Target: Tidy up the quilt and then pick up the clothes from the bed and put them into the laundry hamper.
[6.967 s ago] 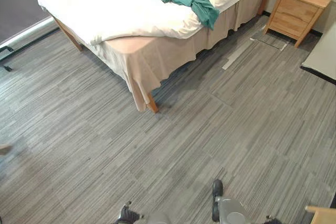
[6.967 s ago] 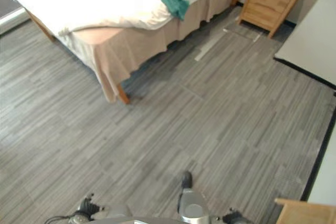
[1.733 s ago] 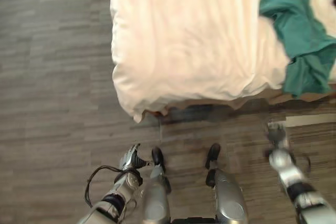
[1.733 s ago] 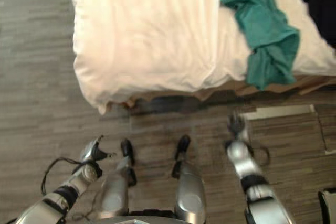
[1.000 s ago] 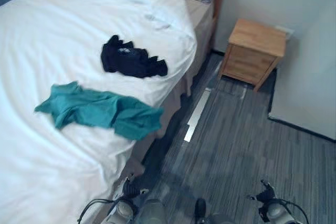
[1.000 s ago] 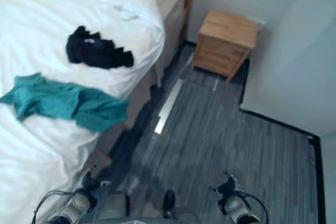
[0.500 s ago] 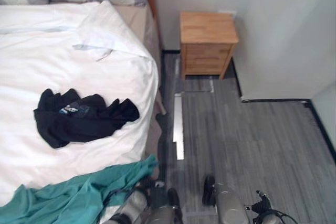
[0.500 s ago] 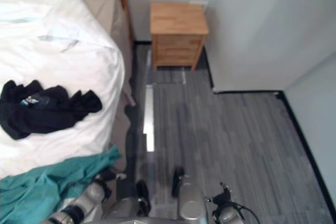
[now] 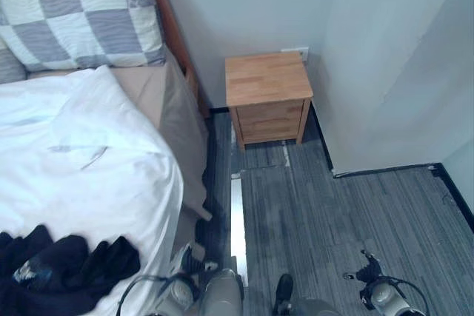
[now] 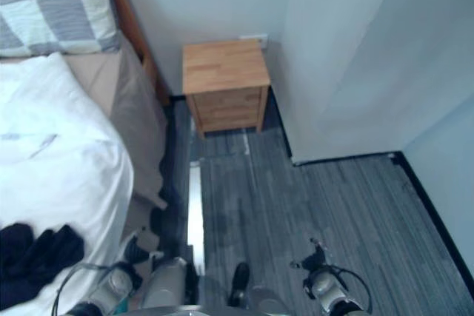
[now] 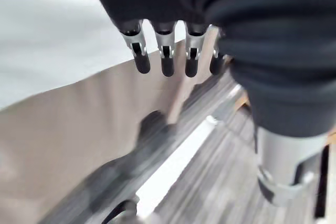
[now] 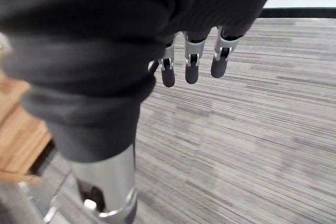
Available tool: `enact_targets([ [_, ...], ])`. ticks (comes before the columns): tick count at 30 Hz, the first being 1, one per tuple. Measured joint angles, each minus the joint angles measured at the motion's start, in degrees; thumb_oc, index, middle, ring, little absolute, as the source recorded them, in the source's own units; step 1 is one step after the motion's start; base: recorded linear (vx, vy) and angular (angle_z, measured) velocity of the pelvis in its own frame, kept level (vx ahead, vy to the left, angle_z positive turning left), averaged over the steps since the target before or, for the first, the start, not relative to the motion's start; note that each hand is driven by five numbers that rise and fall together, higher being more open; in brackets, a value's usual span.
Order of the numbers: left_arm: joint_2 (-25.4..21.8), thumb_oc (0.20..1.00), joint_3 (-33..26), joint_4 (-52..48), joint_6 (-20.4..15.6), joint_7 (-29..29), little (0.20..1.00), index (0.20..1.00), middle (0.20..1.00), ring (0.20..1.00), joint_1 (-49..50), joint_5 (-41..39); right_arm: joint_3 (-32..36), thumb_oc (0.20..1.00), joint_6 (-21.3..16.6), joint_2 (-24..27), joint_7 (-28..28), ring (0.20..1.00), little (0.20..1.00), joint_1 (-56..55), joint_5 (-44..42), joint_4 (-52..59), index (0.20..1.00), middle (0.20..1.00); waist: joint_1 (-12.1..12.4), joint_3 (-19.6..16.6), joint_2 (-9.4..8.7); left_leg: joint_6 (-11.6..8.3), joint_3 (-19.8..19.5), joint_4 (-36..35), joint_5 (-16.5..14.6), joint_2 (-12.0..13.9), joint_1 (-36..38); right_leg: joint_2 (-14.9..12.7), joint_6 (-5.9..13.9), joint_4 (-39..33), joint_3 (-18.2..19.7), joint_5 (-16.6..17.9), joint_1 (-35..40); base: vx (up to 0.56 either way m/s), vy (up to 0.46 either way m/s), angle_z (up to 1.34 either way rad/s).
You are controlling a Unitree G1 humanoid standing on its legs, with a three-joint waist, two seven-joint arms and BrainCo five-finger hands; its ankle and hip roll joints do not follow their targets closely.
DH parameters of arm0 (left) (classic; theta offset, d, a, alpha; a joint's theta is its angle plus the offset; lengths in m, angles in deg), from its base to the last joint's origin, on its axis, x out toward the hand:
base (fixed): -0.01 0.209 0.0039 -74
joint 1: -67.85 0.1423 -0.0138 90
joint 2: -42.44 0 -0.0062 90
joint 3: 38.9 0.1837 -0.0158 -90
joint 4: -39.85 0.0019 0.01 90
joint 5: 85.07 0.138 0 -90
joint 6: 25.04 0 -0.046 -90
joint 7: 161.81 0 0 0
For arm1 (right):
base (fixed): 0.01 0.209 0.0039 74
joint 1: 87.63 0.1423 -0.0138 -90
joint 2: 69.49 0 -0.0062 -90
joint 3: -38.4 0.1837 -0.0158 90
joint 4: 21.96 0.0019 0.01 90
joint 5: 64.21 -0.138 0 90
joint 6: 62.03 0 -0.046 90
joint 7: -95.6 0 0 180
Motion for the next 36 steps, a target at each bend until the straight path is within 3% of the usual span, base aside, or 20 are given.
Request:
enact_targets([
  [1,0.0,1.0,-0.4,0.3,0.0,0.0,1.0,1.0,1.0,1.0,-0.8,0.0,-0.2,1.0,0.0,0.0,-0.1,1.0,1.0,0.1,0.5,0.7,1.0,1.0,-0.2,0.0,0.21,0.28,8.3,-4.5,2.6,-0.1,-1.0,0.3,-0.19,0.0,-2.8,-2.1,1.3,0.32,0.131,-0.14],
  [3,0.0,1.0,-0.6,0.7,0.1,-0.1,1.0,1.0,1.0,1.0,-0.3,0.0,-0.1,1.0,0.0,0.1,-0.1,1.0,1.0,-0.4,0.9,0.8,1.0,1.0,0.0,0.4,-0.64,1.48,14.5,-4.5,3.9,-0.3,-1.0,0.2,0.87,0.0,-4.5,-4.1,3.0,0.29,0.131,-0.02],
  [4,0.1,1.0,-1.2,1.9,0.2,-0.1,1.0,1.0,1.0,1.0,-0.3,0.0,-0.2,1.0,0.4,0.0,-0.2,1.0,1.0,-1.8,0.9,0.5,1.0,1.0,-1.0,-0.2,-0.46,4.42,18.1,-4.3,5.1,-1.7,-0.5,-0.1,2.54,0.1,-6.6,-5.5,4.6,0.34,0.138,0.24],
  [6,0.5,1.0,-2.2,3.8,0.4,-0.2,1.0,1.0,1.0,1.0,0.6,0.0,-0.2,1.0,0.7,0.1,-0.5,1.0,1.0,-3.1,0.9,0.4,1.0,1.0,-1.6,-0.5,-0.17,7.68,17.4,-6.5,6.3,-4.2,1.6,0.1,4.57,1.1,-7.4,-6.9,6.1,0.38,0.175,0.42],
  [7,2.1,1.0,-3.8,9.1,1.1,-0.1,1.0,1.0,1.0,1.0,-0.5,-0.1,1.3,1.0,1.1,-0.6,-0.7,1.0,1.0,-4.1,0.8,-0.4,1.0,1.0,-2.2,0.0,0.61,14.04,15.0,-8.3,5.5,-5.6,4.8,-0.2,6.58,9.8,-8.4,-8.7,4.8,0.2,0.147,0.69],
  [9,2.1,1.0,-3.9,11.6,1.3,-0.1,1.0,1.0,1.0,1.0,-0.4,-0.1,1.0,1.0,1.4,-1.1,-1.7,1.0,1.0,-5.2,0.9,0.0,1.0,1.0,-2.3,0.2,0.64,14.46,12.6,-11.1,4.9,-6.1,9.0,-3.8,7.24,28.0,-10.4,-8.2,0.0,0.23,0.125,1.01],
  [10,1.6,1.0,-4.6,11.7,1.8,-0.1,1.0,1.0,1.0,1.0,0.2,-0.1,1.1,1.0,1.2,-1.3,-1.8,1.0,1.0,-5.8,0.9,0.9,1.0,1.0,-2.8,0.3,0.66,15.04,7.8,-13.4,4.3,-6.8,12.3,-7.9,11.12,40.6,-10.6,-11.6,-4.3,0.18,0.053,1.27],
  [13,1.6,1.0,-5.9,11.1,1.7,0.4,1.0,1.0,1.0,1.0,-1.5,-1.2,1.3,1.0,0.9,-1.0,-1.8,1.0,1.0,-4.6,0.9,0.9,1.0,1.0,-3.8,1.1,1.04,14.13,0.1,-16.0,4.9,-7.8,14.9,-8.2,11.15,41.9,-4.1,-12.9,-11.6,0.16,-0.077,1.65],
  [16,2.5,1.0,-5.0,10.7,1.1,1.1,1.0,1.0,1.0,1.0,-2.7,-1.9,3.6,1.0,0.4,-1.2,-1.7,1.0,1.0,-1.9,0.6,0.6,1.0,1.0,-2.8,2.3,2.67,11.77,-12.5,-16.2,4.2,-9.1,16.6,-6.7,9.99,25.7,6.4,-13.0,-16.9,0.23,-0.192,1.87],
  [17,3.0,1.0,-4.5,11.3,1.1,1.3,1.0,1.0,1.0,1.0,-3.0,-2.2,3.5,1.0,0.3,-1.3,-1.8,1.0,1.0,-1.1,0.2,0.3,1.0,1.0,-2.9,2.3,3.29,10.8,-16.2,-16.3,3.7,-8.5,16.9,-4.6,9.0,19.6,12.6,-12.1,-17.0,0.24,-0.254,2.42],
  [18,4.0,1.0,-4.5,13.0,1.1,1.6,1.0,1.0,1.0,1.0,-3.9,-2.2,3.1,1.0,0.1,-1.3,-1.9,1.0,1.0,-0.5,-0.3,0.3,1.0,1.0,-3.4,2.1,3.73,9.11,-22.9,-16.3,2.8,-8.0,16.9,-1.6,9.04,9.2,26.3,-9.6,-16.0,0.24,-0.363,2.38],
  [19,4.1,1.0,-4.4,13.6,1.1,1.7,1.0,1.0,1.0,1.0,-4.1,-2.2,2.8,1.0,0.1,-1.4,-2.0,1.0,1.0,-0.6,-0.4,0.4,1.0,1.0,-3.1,1.9,3.18,9.06,-26.5,-16.0,2.7,-8.5,16.9,-1.1,9.12,6.2,30.8,-8.2,-15.8,0.16,-0.271,2.59],
  [21,2.4,1.0,-4.5,14.1,1.0,1.9,1.0,1.0,1.0,1.0,-2.5,-2.2,2.1,1.0,0.7,-2.2,-2.5,1.0,1.0,-0.8,-0.5,2.4,1.0,1.0,-1.6,1.8,-0.4,7.9,-29.4,-15.6,2.1,-10.2,17.8,-4.6,9.24,4.3,30.0,-0.9,-14.8,0.17,-0.257,2.02],
  [22,1.6,1.0,-4.9,14.8,1.4,2.1,1.0,1.0,1.0,1.0,-1.1,-2.3,0.5,1.0,0.6,-2.1,-2.9,1.0,1.0,0.2,-0.4,4.2,1.0,1.0,-1.4,1.3,-1.78,5.67,-27.0,-13.8,-0.9,-9.1,17.1,-5.8,7.26,4.7,24.6,6.4,-14.2,0.24,-0.355,1.65],
  [25,2.0,1.0,-7.3,14.5,1.5,2.0,1.0,1.0,1.0,1.0,3.7,-4.1,-0.7,1.0,0.1,0.3,-4.1,1.0,1.0,3.3,0.0,12.3,1.0,1.0,-0.8,0.8,-0.93,3.27,-19.2,-11.0,-2.4,-4.3,16.0,-3.9,5.43,2.5,19.9,6.8,-12.4,0.23,-0.305,0.98],
  [29,2.6,1.0,-8.4,11.5,1.4,2.0,1.0,1.0,1.0,1.0,6.9,-6.6,0.2,1.0,-0.1,7.9,-3.9,1.0,1.0,7.2,1.0,25.4,1.0,1.0,-0.2,1.2,-1.23,-1.52,-17.3,-9.4,0.0,-2.4,14.8,-3.6,3.47,-0.2,13.2,8.4,-8.6,0.01,-0.171,0.92],
  [31,2.5,1.0,-6.4,8.1,0.9,2.0,1.0,1.0,1.0,1.0,4.5,-6.6,1.5,1.0,-0.9,14.1,-3.0,1.0,1.0,8.1,1.0,29.1,1.0,1.0,-3.5,1.6,-2.76,-1.02,2.2,-5.4,1.8,0.3,9.8,-7.3,2.54,-0.5,2.4,8.2,-6.6,-0.08,-0.142,2.38],
  [32,2.2,1.0,-6.0,6.2,0.6,1.9,1.0,1.0,1.0,1.0,3.7,-6.4,2.7,1.0,-0.6,16.2,-2.7,1.0,1.0,8.2,1.0,29.3,1.0,1.0,-5.1,1.6,-2.78,-1.44,19.4,-3.6,0.3,4.8,8.9,-7.6,2.7,-0.5,-1.6,6.3,-5.2,0.01,-0.111,1.87],
  [34,1.0,1.0,-5.2,3.4,0.5,1.4,1.0,1.0,1.0,1.0,3.7,-5.7,4.1,1.0,-0.5,19.7,-2.4,1.0,1.0,9.8,1.1,29.7,1.0,1.0,-3.6,1.5,-2.66,-1.04,26.2,-1.5,0.6,8.4,8.9,-7.5,3.4,-0.4,-5.2,4.7,-4.2,0.09,-0.031,1.1],
  [36,0.2,1.0,-4.7,5.0,0.6,0.8,1.0,1.0,1.0,1.0,3.2,-5.5,7.9,1.0,-0.1,20.6,-1.7,1.0,1.0,11.5,1.1,28.8,1.0,1.0,-4.9,1.3,-2.29,0.76,23.7,-4.7,2.9,7.1,9.4,-8.0,4.89,0.7,-6.6,3.9,-4.2,0.07,0.002,0.64],
])
